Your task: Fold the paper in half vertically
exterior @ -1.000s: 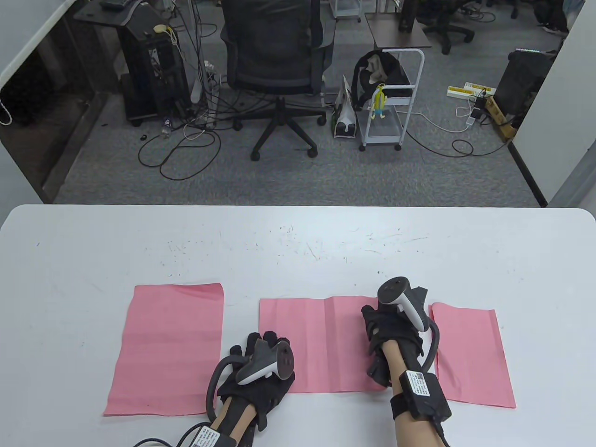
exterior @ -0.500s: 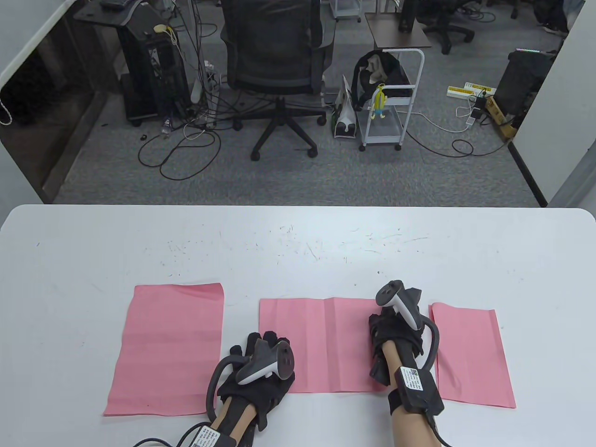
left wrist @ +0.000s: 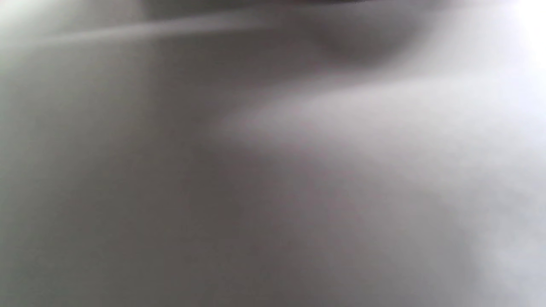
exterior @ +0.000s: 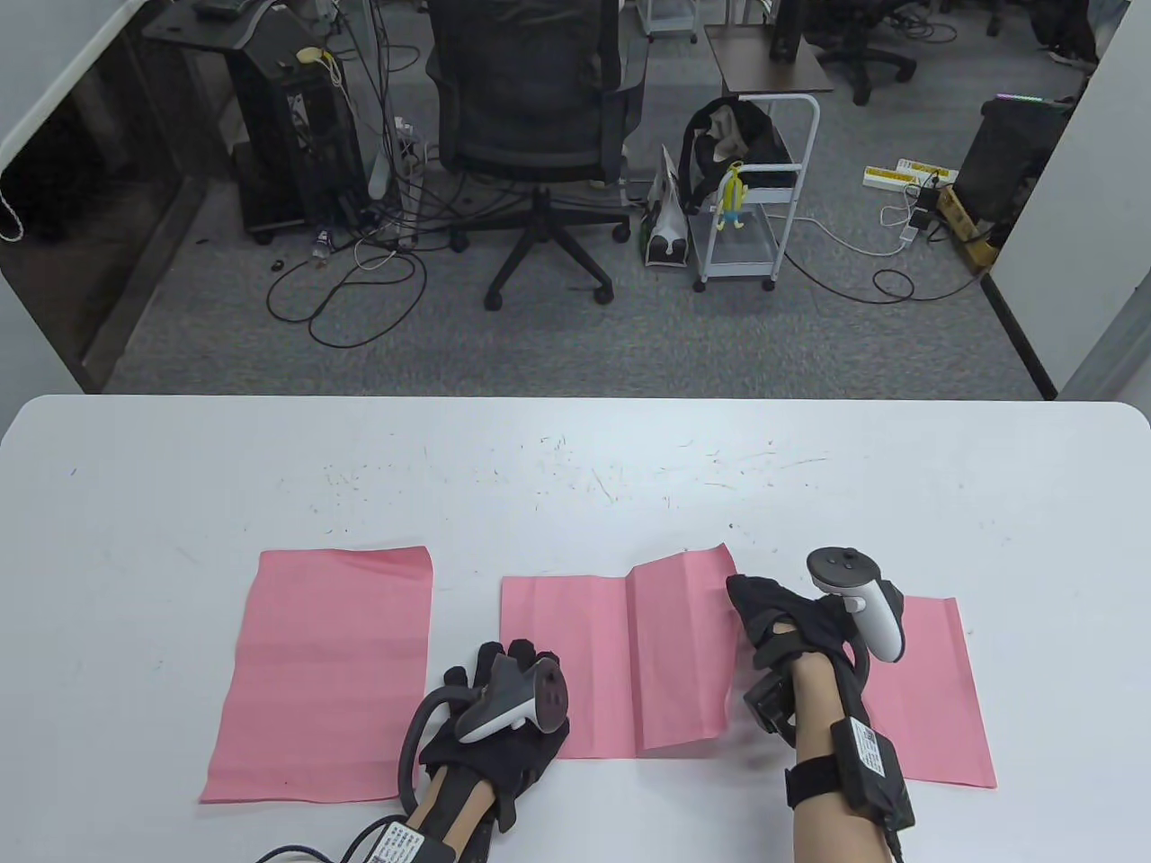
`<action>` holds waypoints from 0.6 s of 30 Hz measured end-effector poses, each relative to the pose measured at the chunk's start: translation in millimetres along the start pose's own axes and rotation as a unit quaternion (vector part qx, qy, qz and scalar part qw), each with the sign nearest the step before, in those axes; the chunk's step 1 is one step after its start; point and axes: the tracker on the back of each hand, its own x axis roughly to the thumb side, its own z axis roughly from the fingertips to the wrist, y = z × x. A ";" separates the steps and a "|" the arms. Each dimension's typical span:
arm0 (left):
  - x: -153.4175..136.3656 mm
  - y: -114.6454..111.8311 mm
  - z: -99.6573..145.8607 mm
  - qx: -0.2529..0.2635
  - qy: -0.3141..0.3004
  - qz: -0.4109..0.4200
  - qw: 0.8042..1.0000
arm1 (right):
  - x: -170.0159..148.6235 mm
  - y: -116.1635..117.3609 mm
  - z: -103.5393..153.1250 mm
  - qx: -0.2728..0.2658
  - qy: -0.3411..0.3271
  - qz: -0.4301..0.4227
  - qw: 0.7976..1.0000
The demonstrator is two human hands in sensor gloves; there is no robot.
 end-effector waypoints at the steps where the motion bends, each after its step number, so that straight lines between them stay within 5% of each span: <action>1: -0.1 0.1 0.0 0.000 0.000 0.000 1.000 | -2.0 2.6 2.9 0.019 -0.025 -0.025 0.999; 12: 0.1 0.5 -0.1 0.000 0.000 -0.001 1.000 | -11.5 77.9 11.3 0.123 -0.192 -0.176 0.958; 15: 0.1 0.6 -0.1 -0.001 0.000 0.000 1.000 | -3.7 98.1 9.4 0.141 -0.199 -0.131 0.961; 18: 0.0 0.5 0.0 0.000 0.000 -0.001 1.000 | 5.1 114.9 8.8 0.096 -0.182 0.023 0.978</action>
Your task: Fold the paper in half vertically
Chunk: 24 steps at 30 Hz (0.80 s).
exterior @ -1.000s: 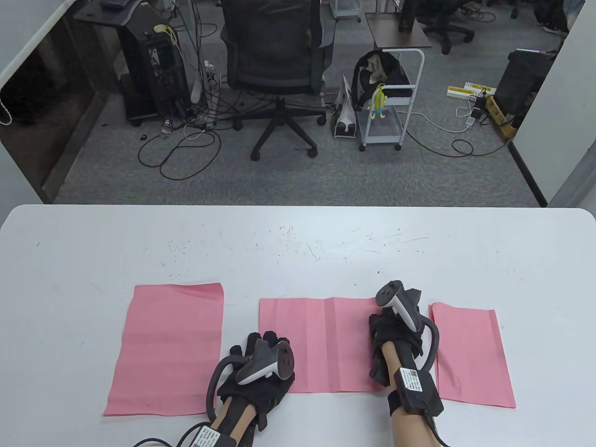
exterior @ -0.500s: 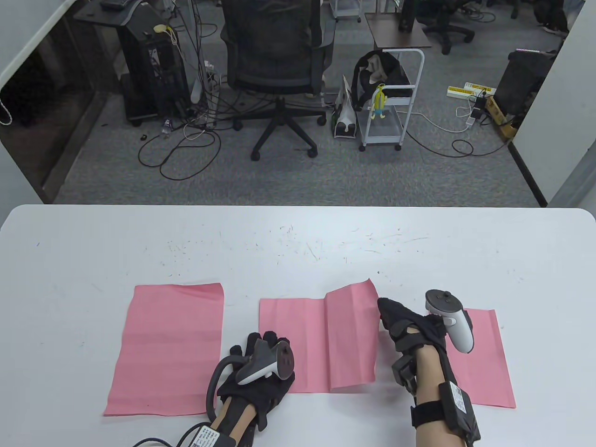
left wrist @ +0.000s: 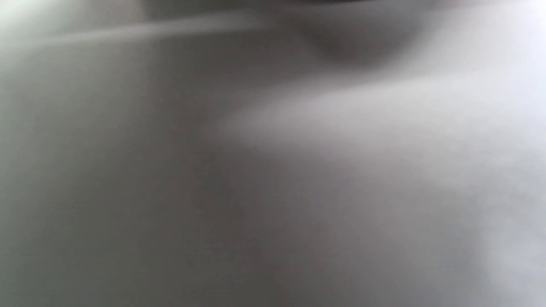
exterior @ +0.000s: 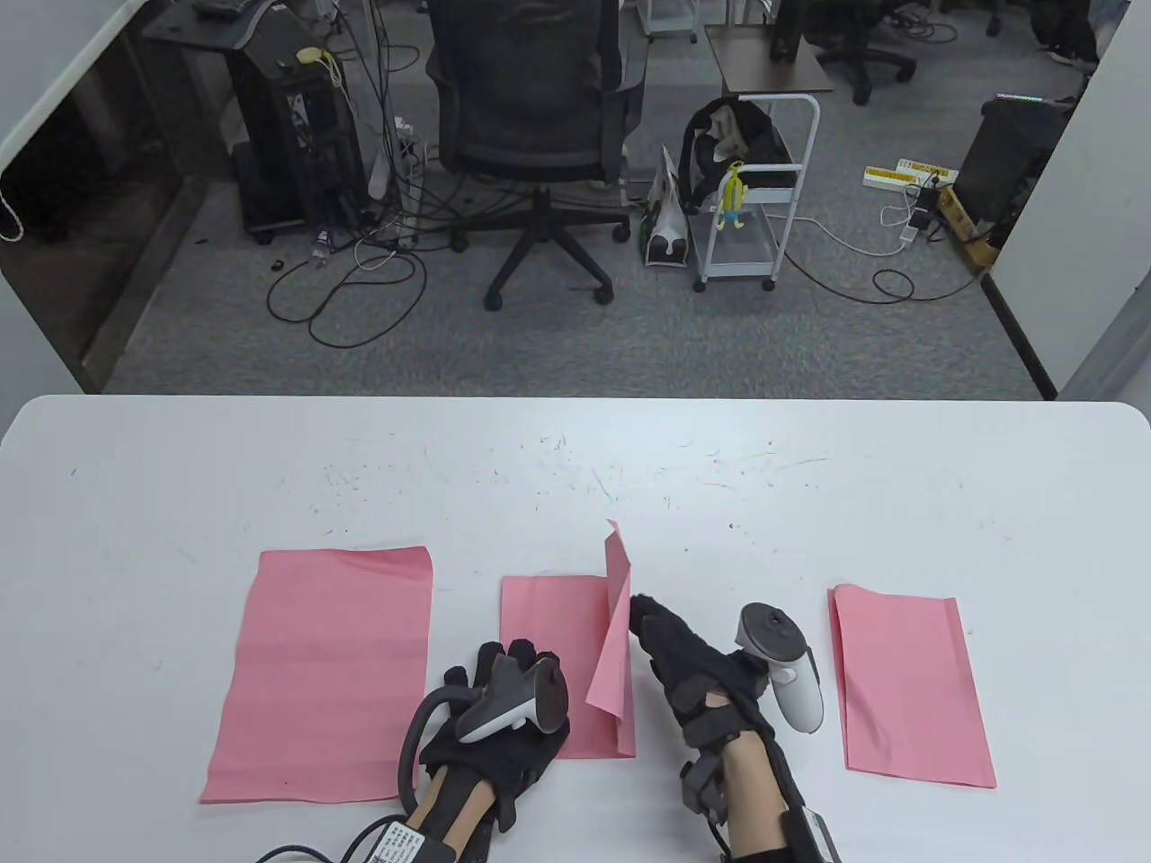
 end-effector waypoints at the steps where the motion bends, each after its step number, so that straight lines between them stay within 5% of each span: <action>1: 0.0 0.1 0.0 -0.001 0.000 0.001 1.000 | 2.4 5.2 -1.3 -0.013 0.017 0.065 0.998; 4: 0.1 0.0 0.1 0.000 0.000 0.000 1.000 | 3.3 26.4 -8.6 -0.035 0.077 0.272 0.959; 10: 0.3 -0.1 0.1 0.000 0.000 0.000 1.000 | -4.2 53.4 -23.3 -0.033 0.160 0.438 0.884; 14: 0.4 -0.1 0.3 0.000 0.000 0.001 1.000 | -9.1 61.6 -27.2 -0.019 0.182 0.473 0.862; 24: 0.4 0.0 0.6 0.000 0.002 0.000 1.000 | -10.7 60.6 -26.6 -0.013 0.181 0.463 0.867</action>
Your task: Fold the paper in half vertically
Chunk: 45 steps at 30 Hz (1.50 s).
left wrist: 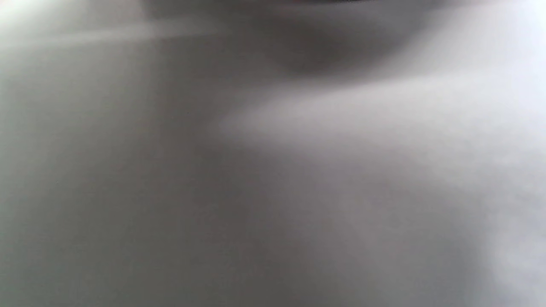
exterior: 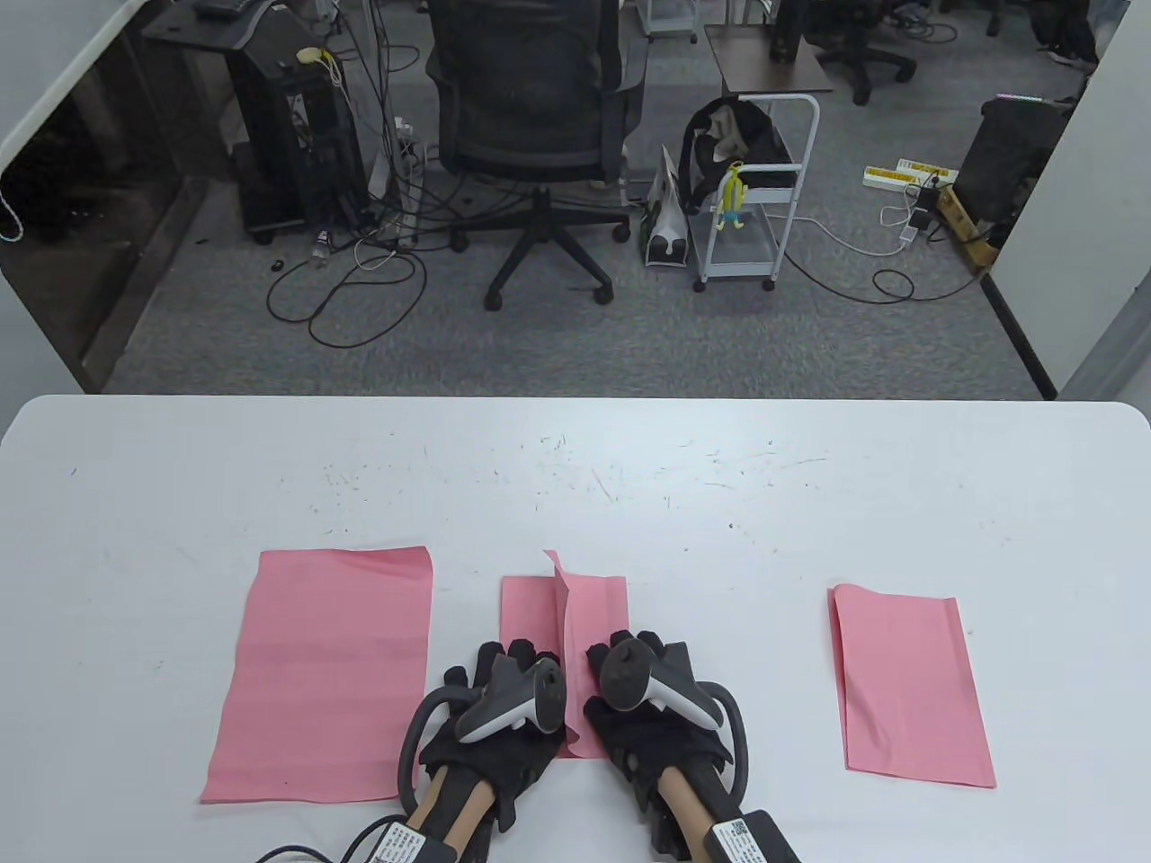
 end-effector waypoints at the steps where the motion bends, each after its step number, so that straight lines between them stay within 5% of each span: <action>1: 0.0 0.1 0.1 0.001 0.000 -0.001 1.000 | 0.0 -0.1 -0.1 0.001 0.000 0.000 1.000; 15: -53.3 41.5 25.6 0.100 0.048 0.082 0.990 | 0.7 -0.6 -0.6 0.006 0.001 0.001 1.000; 23: -39.9 49.9 37.6 0.137 0.016 0.093 0.986 | 0.8 -0.7 -0.8 0.007 0.001 0.002 1.000; 30: -8.8 28.4 19.1 0.095 0.000 0.027 0.995 | 0.9 -0.4 -0.8 0.007 0.000 0.002 1.000; 37: -13.5 5.2 -3.5 0.015 0.007 0.023 1.000 | 0.9 -0.3 -0.8 0.008 0.000 0.002 1.000; 45: -14.7 2.5 -4.7 0.010 0.001 0.026 1.000 | 0.7 0.0 -0.8 0.007 0.001 0.002 1.000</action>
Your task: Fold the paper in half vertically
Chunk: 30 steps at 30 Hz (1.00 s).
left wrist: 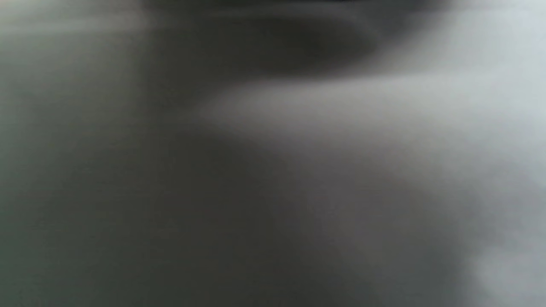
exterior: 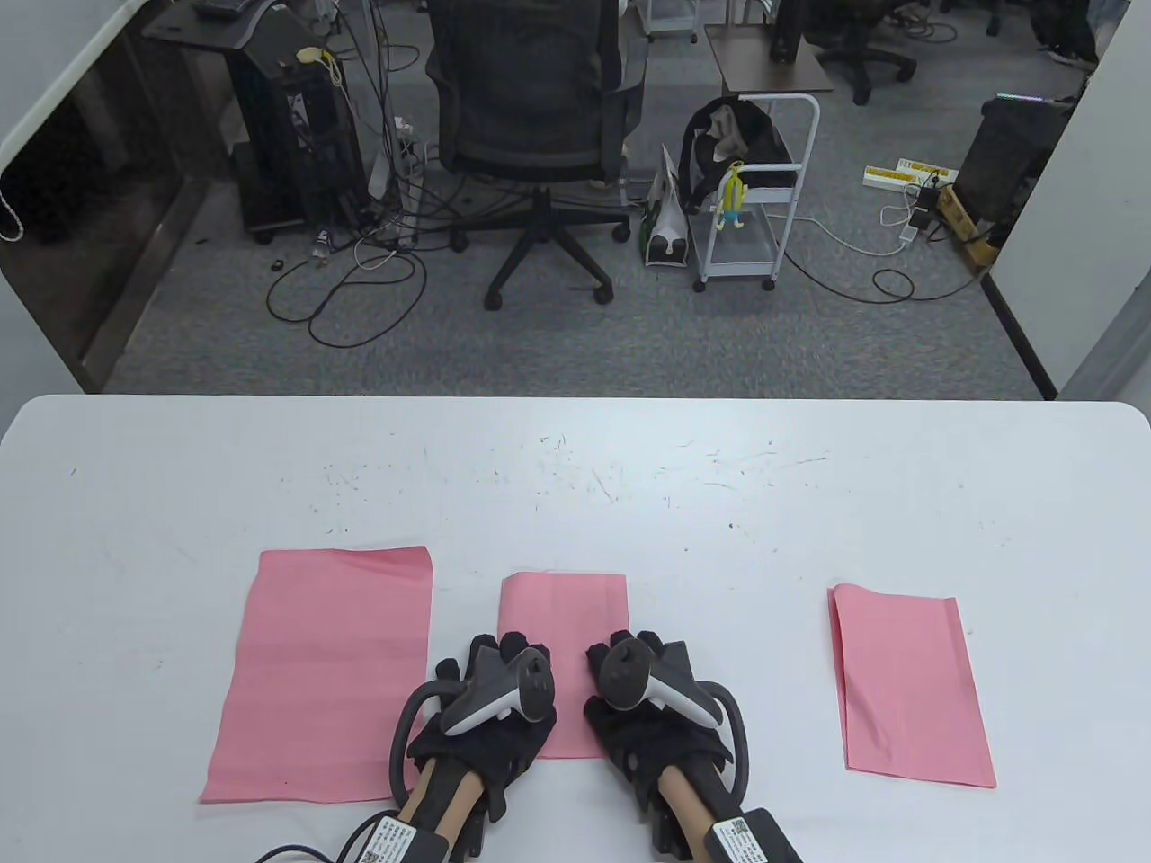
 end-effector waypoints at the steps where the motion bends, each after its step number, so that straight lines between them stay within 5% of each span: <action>1: -0.1 0.0 -0.1 -0.001 0.000 0.001 1.000 | 0.0 0.0 0.0 0.000 0.000 0.000 1.000; 9: 0.3 -0.3 0.5 0.001 0.000 -0.001 1.000 | -0.3 -1.7 0.9 -0.003 0.002 -0.004 1.000; 18: 0.6 -0.3 0.1 -0.001 -0.002 0.000 1.000 | 10.1 -33.6 27.0 -0.085 0.008 -0.019 0.996; 30: 0.7 -0.4 0.0 -0.003 -0.003 0.001 1.000 | 13.8 -27.3 23.1 -0.061 0.022 0.027 0.998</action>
